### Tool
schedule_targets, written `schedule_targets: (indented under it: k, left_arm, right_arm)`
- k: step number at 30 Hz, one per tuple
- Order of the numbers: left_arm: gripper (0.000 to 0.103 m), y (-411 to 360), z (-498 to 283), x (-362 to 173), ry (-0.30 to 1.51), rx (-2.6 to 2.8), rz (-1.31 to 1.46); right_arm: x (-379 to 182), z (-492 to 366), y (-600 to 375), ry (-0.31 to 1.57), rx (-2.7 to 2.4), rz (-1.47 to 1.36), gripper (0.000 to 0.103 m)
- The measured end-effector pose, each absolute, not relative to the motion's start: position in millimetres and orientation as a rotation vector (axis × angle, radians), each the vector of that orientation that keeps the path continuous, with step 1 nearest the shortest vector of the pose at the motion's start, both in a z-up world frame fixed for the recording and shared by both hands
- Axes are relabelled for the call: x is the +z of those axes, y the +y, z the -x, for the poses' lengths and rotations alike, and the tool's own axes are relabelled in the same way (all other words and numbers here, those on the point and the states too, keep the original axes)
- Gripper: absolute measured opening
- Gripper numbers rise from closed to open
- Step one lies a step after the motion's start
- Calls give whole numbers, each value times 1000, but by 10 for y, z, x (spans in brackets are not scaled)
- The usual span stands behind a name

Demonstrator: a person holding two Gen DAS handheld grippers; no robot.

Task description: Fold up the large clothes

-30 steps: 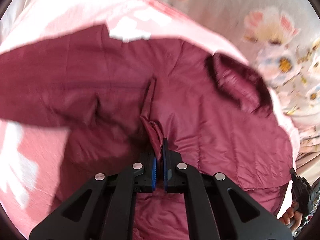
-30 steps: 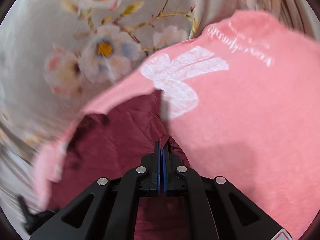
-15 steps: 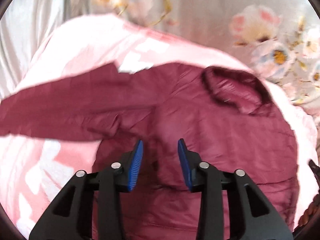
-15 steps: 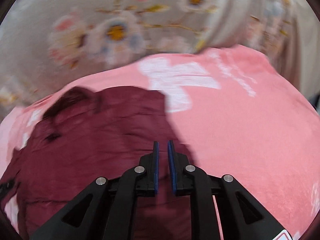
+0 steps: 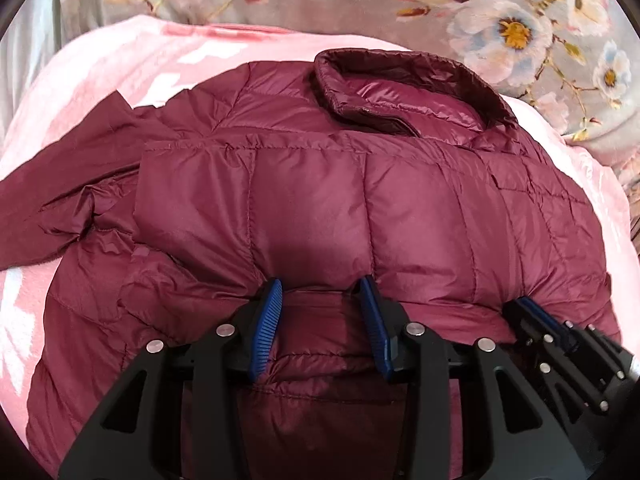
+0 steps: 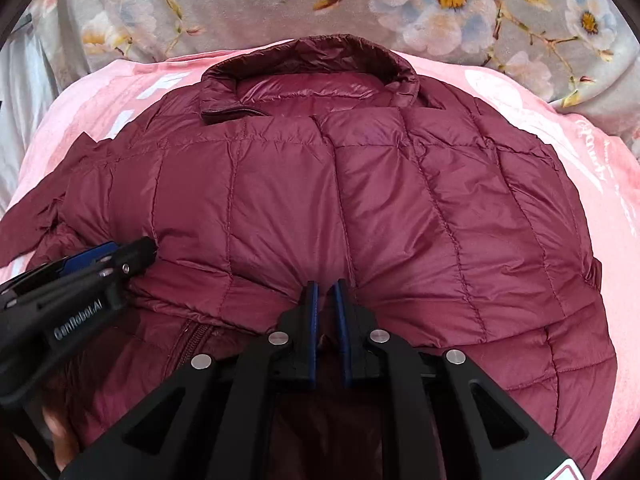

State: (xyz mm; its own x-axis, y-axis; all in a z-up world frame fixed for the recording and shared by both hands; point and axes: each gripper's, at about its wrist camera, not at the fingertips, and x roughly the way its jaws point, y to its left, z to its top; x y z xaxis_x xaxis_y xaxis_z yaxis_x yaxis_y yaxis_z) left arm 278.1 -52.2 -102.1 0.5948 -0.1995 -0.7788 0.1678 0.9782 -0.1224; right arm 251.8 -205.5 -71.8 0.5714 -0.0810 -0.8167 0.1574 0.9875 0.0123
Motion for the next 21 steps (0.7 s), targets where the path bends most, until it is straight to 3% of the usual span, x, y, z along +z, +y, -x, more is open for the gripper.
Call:
schedule_targets:
  k: [19, 21]
  left_arm:
    - [40, -443, -2588, -992, 878, -209, 9]
    - [46, -247, -2445, -920, 886, -210, 40]
  right_arm:
    - [-688, -2431, -1890, 967, -167, 42, 12]
    - [-590, -2267, -1850, 971, -163, 48, 13]
